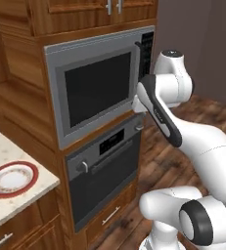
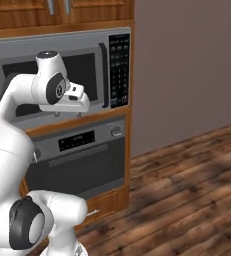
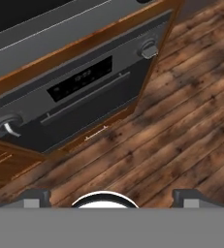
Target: Take the baked cake out of the oven and place it on the plate for cooling. Then close the oven door.
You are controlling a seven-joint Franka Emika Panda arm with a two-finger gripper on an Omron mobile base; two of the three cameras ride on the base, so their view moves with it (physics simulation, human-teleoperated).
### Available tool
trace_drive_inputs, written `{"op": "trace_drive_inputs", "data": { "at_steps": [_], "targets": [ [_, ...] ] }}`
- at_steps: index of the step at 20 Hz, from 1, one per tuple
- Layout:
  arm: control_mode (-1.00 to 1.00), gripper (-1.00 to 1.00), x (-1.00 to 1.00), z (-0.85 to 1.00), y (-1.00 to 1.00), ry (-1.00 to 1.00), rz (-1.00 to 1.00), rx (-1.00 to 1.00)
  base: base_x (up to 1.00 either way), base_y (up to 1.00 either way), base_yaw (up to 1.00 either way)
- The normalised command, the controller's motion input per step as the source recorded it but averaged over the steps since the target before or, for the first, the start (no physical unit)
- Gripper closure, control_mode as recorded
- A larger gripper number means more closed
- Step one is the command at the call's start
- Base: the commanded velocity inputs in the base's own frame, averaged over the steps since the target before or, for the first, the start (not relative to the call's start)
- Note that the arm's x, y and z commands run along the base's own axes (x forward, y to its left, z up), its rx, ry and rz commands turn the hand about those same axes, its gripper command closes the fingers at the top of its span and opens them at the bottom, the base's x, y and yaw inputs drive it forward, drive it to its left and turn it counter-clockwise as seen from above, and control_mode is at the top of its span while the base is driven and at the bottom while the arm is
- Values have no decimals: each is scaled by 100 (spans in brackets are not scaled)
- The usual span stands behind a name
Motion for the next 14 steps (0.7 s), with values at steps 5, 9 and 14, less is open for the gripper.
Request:
{"op": "trace_drive_inputs", "data": {
  "at_steps": [5, 9, 14],
  "targets": [
    [100, -100, 0, 0, 0, 0, 0, 0, 0, 73, -38],
    [100, -100, 0, 0, 0, 0, 0, 0, 0, 52, -31],
    [100, -100, 0, 0, 0, 0, 0, 0, 0, 39, -23]
  ]
}}
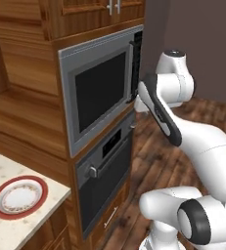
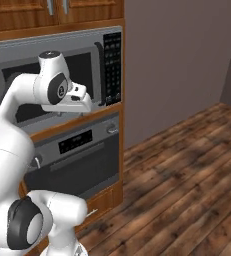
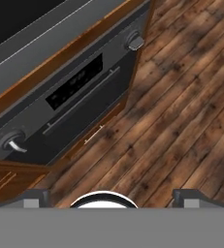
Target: Take the baked cake out of the oven and place it on the plate for cooling. Then close the oven door.
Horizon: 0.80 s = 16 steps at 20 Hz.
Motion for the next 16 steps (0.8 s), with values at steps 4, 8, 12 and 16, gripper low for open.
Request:
{"op": "trace_drive_inputs", "data": {
  "at_steps": [4, 8, 12, 16],
  "targets": [
    [100, -100, 0, 0, 0, 0, 0, 0, 0, 53, -18],
    [100, -100, 0, 0, 0, 0, 0, 0, 0, 60, -14],
    [100, -100, 0, 0, 0, 0, 0, 0, 0, 54, -14],
    [100, -100, 0, 0, 0, 0, 0, 0, -16, 20, -6]
  ]
}}
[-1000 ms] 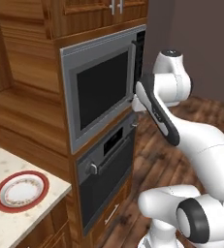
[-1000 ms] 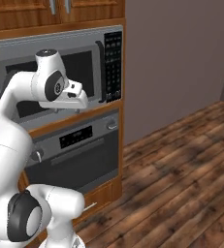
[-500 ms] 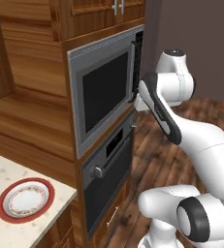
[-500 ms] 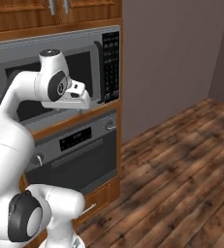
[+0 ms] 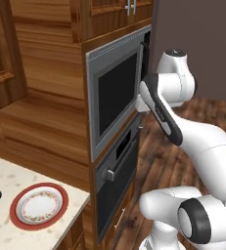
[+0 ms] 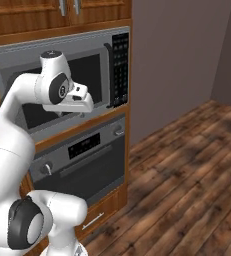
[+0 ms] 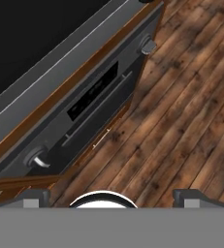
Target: Take the baked cake out of the oven and place it on the plate for cooling. Then close the oven door.
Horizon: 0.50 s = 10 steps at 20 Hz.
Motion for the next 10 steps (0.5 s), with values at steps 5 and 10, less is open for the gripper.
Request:
{"op": "trace_drive_inputs", "data": {
  "at_steps": [5, 10],
  "targets": [
    [100, -100, 0, 0, 0, 0, 0, 0, -34, 2, 0],
    [100, -100, 0, 0, 0, 0, 0, 0, -35, 16, 0]
  ]
}}
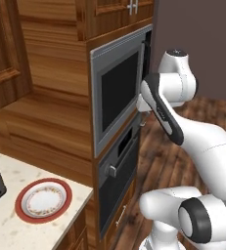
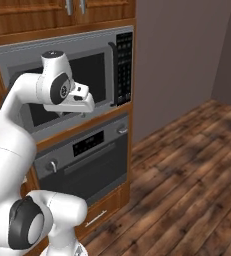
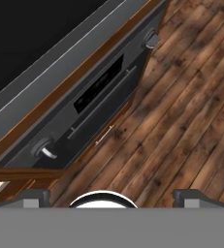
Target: Take the baked cake out of the oven and place it on the plate for cooling. Then close the oven door.
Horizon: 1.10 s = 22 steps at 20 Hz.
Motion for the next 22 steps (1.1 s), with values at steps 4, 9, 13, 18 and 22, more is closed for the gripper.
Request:
{"op": "trace_drive_inputs", "data": {
  "at_steps": [4, 9, 13, 18, 22],
  "targets": [
    [100, -100, 0, 0, 0, 0, 0, 0, -17, 37, -3],
    [-100, -100, 0, 0, 1, 1, 0, 0, 0, 8, 0],
    [-100, -100, 0, -4, 2, 7, 0, -1, 0, 0, 0],
    [-100, -100, 10, -58, 0, 21, 6, 7, 0, 0, 0],
    [-100, -100, 8, -95, 6, 12, -6, 26, 0, 0, 0]
  ]
}}
